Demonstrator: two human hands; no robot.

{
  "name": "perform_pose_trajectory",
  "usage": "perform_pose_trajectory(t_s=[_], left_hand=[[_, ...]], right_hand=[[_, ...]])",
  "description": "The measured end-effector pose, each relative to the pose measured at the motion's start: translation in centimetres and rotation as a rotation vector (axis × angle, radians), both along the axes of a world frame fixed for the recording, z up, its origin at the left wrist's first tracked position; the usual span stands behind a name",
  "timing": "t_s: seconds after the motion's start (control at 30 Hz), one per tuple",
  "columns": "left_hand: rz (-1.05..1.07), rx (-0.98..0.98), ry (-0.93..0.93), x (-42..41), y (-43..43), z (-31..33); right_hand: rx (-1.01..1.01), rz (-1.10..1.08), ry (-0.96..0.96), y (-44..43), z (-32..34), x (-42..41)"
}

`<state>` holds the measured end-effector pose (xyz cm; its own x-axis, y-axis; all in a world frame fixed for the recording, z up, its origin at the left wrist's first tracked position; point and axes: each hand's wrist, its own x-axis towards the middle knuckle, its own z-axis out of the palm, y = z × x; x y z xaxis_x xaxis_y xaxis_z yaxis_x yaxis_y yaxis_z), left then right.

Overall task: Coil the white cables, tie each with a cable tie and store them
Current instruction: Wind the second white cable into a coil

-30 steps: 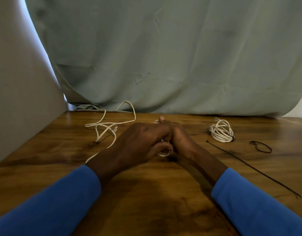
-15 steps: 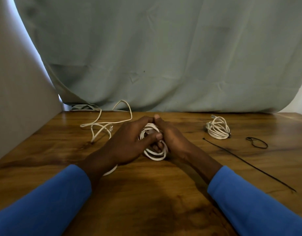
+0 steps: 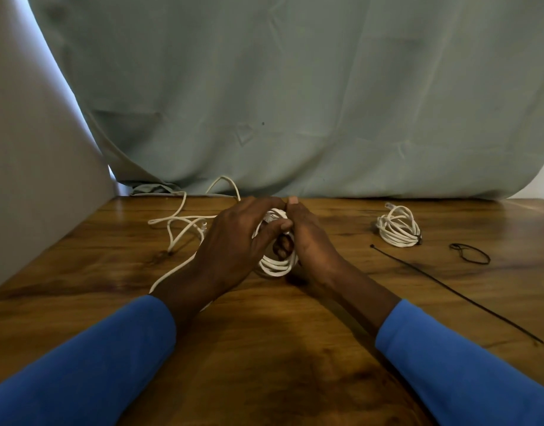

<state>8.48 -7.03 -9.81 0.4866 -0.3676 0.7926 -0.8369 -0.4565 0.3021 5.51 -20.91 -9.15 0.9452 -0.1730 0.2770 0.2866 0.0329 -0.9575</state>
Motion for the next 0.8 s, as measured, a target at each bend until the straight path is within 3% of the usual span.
perform_pose_trajectory(t_s=[0.1,0.37,0.47,0.57,0.8], left_hand=[[0.011,-0.085,0.029,0.0,-0.4,-0.1],[-0.054,-0.302,0.138,-1.9,-1.8,0.4],[-0.143,-0.134,0.172,-1.6,-0.7,0.7],[-0.100,0.116,0.061,-1.0,0.2,1.0],[0.026,0.093,-0.069,-1.5,-0.5,0.9]], right_hand=[[-0.084,-0.036,-0.039,0.1,-0.1,-0.5],[-0.408,-0.356,-0.361,0.2,-0.6,-0.5],[-0.471,-0.348,-0.345,-0.8,-0.6,-0.2],[-0.402,-0.224,-0.272,-1.8,-0.5,-0.1],[-0.324,-0.176,-0.227,-1.8,-0.1,-0.6]])
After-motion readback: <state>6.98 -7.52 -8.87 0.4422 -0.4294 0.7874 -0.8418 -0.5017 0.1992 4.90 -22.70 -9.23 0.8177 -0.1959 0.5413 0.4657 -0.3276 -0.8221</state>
